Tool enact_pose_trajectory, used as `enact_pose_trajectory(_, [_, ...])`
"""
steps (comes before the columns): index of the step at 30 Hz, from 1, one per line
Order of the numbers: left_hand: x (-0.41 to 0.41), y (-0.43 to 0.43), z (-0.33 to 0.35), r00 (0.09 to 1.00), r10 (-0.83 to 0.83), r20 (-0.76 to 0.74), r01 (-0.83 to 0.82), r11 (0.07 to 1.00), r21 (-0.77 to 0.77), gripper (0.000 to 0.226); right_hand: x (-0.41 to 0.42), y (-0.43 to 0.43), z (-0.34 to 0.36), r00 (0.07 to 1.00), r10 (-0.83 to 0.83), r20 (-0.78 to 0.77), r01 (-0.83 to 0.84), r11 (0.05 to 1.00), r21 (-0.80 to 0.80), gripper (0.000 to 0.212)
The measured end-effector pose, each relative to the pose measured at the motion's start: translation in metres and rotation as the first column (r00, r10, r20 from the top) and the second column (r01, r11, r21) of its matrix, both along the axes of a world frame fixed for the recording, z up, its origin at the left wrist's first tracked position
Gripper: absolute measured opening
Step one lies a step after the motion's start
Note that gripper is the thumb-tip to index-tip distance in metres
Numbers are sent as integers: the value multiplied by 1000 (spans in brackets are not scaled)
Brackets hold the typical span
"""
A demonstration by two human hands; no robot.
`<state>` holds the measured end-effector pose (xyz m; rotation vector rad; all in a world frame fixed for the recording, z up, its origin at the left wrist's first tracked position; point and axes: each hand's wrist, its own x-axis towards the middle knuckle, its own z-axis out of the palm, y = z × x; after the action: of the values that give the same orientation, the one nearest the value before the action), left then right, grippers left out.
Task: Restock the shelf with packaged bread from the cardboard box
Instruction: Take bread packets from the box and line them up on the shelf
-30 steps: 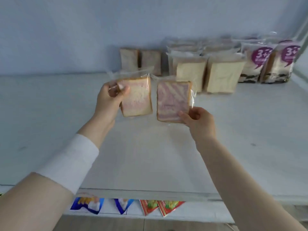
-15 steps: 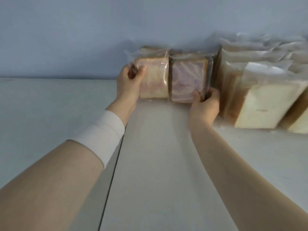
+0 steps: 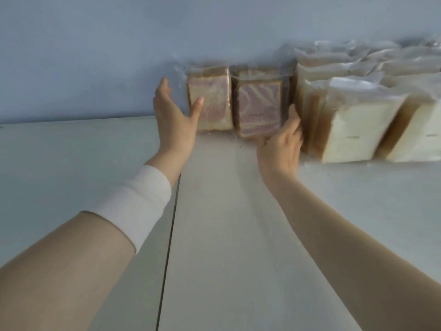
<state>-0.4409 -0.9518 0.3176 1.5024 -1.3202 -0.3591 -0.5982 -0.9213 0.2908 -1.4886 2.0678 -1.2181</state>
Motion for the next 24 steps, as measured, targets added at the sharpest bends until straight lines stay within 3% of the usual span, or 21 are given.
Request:
enact_pose_trajectory(1, [-3, 17, 2, 985, -6, 175, 12, 999, -33, 66, -5, 16, 3, 994, 52, -94, -53, 999, -9, 71])
enact_pose_trajectory(3, [-20, 55, 9, 868, -107, 486, 134, 991, -21, 53, -23, 50, 10, 955, 145, -258, -151, 988, -7, 63])
enact_pose_trajectory(7, [-97, 129, 34, 451, -376, 810, 298, 918, 261, 45, -95, 127, 27, 887, 189, -421, -174, 982, 74, 50])
enact_pose_trajectory(12, [-271, 226, 45, 169, -530, 831, 377, 814, 443, 45, -257, 251, 29, 845, 75, -529, 78, 962, 261, 53])
enact_pose_trajectory(15, [-382, 281, 36, 52, -594, 802, 483, 718, 501, 45, -352, 325, 18, 829, -45, -557, 273, 902, 334, 48])
enact_pose_trajectory(20, [-532, 355, -9, -178, -598, 782, 616, 552, 562, 40, -473, 428, -18, 811, -220, -542, 506, 728, 463, 40])
enact_pose_trajectory(24, [-629, 400, -51, -279, -496, 822, 713, 466, 523, 29, -543, 499, -52, 787, -301, -539, 603, 562, 566, 37])
